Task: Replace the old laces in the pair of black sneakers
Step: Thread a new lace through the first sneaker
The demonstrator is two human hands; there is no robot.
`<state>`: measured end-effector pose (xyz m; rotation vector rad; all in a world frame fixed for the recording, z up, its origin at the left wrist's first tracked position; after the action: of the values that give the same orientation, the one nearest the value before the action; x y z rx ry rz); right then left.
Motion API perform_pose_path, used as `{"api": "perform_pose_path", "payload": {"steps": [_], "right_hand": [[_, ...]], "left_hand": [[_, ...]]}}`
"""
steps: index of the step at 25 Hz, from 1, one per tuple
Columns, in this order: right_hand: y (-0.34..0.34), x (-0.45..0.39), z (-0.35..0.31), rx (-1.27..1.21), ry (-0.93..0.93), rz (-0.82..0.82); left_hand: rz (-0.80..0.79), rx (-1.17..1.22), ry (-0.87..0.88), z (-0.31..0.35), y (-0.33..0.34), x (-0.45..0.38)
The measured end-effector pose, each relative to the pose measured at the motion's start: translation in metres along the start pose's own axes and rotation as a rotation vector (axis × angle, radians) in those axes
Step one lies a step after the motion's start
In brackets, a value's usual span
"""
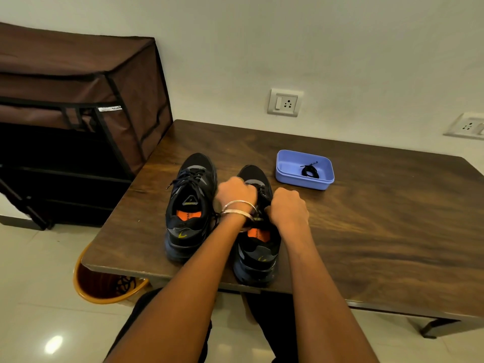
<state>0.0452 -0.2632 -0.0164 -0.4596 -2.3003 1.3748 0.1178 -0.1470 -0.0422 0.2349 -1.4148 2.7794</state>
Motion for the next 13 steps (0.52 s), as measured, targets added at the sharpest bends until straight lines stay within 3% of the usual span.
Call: {"api": "perform_pose_path", "payload": {"steps": [1,3,6,9,13], "right_hand": [[0.001,-0.001,0.000,0.000,-0.002,-0.006],[0.004,-0.002,0.002,-0.005,0.000,-0.034],[0.008,-0.006,0.001,-0.053,-0.015,-0.105],[0.010,-0.016,-0.014,-0.075,-0.191,-0.066],[0.017,-0.024,-0.027,0.071,-0.368,-0.069]], "left_hand": [[-0.036,0.168,-0.117,-0.014,0.003,-0.008],[-0.077,0.309,-0.139,-0.021,0.005,-0.015],[-0.006,-0.102,0.114,0.000,-0.019,-0.006],[0.079,-0.384,0.338,0.019,-0.040,0.004],[-0.385,-0.478,0.358,0.006,-0.011,0.024]]}}
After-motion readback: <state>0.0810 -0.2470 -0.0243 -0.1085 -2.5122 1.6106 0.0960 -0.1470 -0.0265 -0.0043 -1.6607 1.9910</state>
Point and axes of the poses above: each hand's wrist, its own x-axis away from the middle knuckle, its own y-axis out of the palm, z = x × y, the point moved 7 cm from there along -x, towards the middle knuckle, and after that the axes turned 10 degrees about -x, right-handed, at the moved point
